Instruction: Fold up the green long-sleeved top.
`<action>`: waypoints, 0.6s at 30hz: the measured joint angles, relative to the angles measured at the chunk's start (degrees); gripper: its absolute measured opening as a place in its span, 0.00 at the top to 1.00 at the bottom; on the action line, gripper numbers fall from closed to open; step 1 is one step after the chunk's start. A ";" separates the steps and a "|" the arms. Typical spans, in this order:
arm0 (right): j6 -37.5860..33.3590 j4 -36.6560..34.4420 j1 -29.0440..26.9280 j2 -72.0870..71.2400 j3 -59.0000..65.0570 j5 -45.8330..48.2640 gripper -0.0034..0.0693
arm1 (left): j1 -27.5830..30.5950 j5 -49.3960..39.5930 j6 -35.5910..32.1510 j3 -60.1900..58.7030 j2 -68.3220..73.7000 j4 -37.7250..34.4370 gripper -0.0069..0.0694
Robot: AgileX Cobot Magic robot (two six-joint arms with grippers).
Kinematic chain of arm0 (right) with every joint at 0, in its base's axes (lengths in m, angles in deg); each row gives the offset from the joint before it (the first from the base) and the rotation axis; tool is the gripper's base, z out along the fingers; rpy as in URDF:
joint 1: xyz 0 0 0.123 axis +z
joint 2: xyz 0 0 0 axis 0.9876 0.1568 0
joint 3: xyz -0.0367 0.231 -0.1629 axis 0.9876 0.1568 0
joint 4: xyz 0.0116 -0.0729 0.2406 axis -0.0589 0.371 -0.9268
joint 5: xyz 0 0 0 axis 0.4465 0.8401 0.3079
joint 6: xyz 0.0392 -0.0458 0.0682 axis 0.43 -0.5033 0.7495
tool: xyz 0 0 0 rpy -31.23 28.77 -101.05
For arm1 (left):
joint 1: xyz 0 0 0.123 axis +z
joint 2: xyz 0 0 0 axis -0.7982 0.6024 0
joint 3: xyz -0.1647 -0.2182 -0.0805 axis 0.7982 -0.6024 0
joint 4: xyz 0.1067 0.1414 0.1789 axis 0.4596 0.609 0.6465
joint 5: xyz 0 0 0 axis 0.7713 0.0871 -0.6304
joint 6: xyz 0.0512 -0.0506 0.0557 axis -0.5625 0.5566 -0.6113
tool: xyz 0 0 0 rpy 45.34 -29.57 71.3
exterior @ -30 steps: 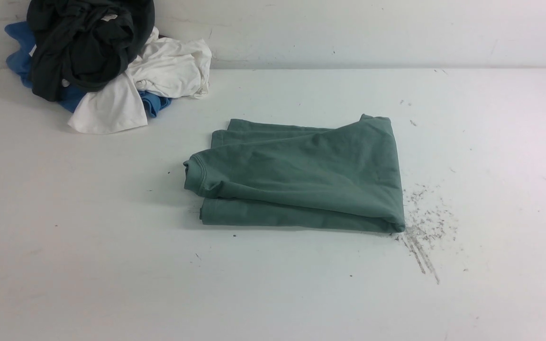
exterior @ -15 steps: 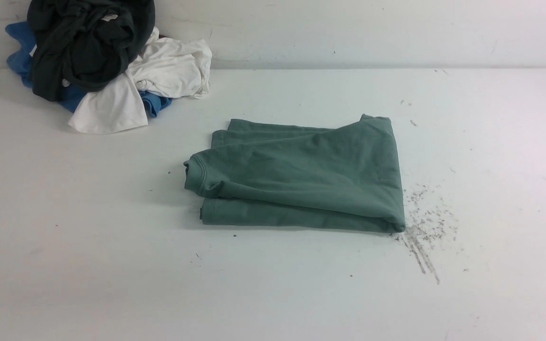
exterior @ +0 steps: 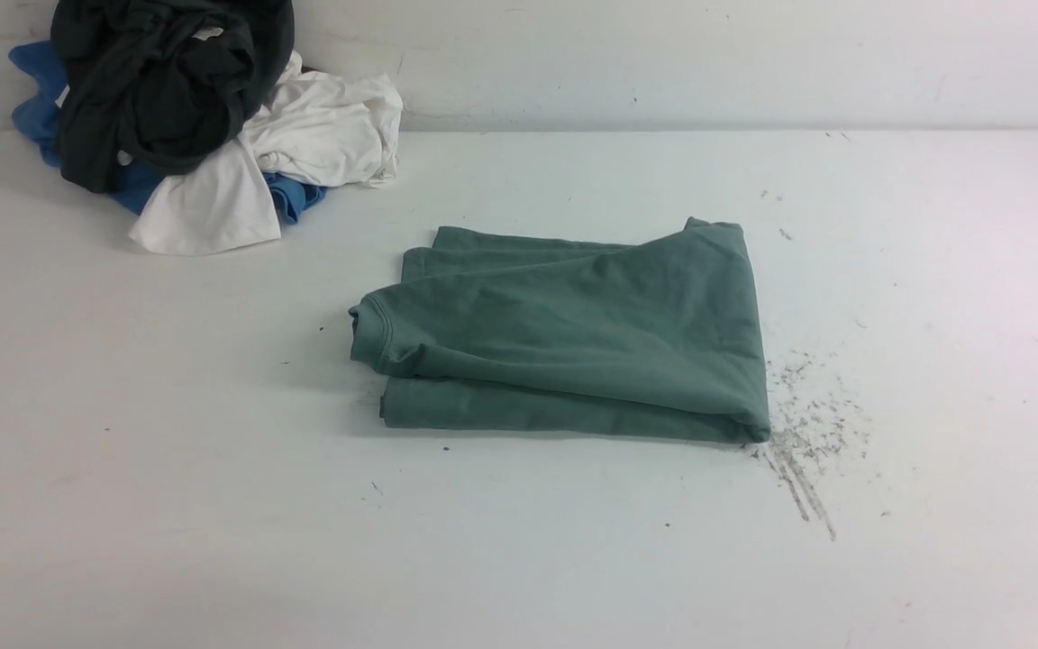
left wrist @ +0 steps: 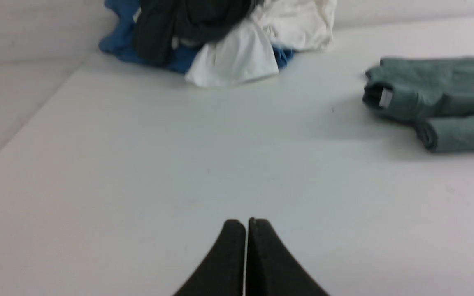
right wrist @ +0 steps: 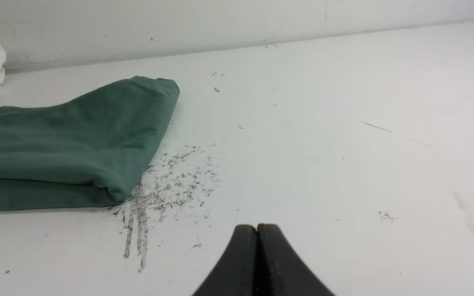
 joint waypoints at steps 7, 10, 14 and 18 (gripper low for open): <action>0.00 0.00 0.00 0.00 0.00 0.00 0.97 | 0.00 -3.05 0.00 0.00 0.00 -0.74 0.92; 0.00 0.00 0.00 0.00 0.00 0.00 0.97 | 0.00 -3.24 0.05 0.00 0.00 -1.29 0.92; -0.79 0.00 0.00 0.00 0.00 0.00 0.97 | 0.00 -3.30 0.25 0.05 0.00 -2.13 0.92; -0.86 0.00 0.00 0.00 0.00 0.00 0.97 | 0.00 -3.45 0.37 0.05 0.00 -2.38 0.92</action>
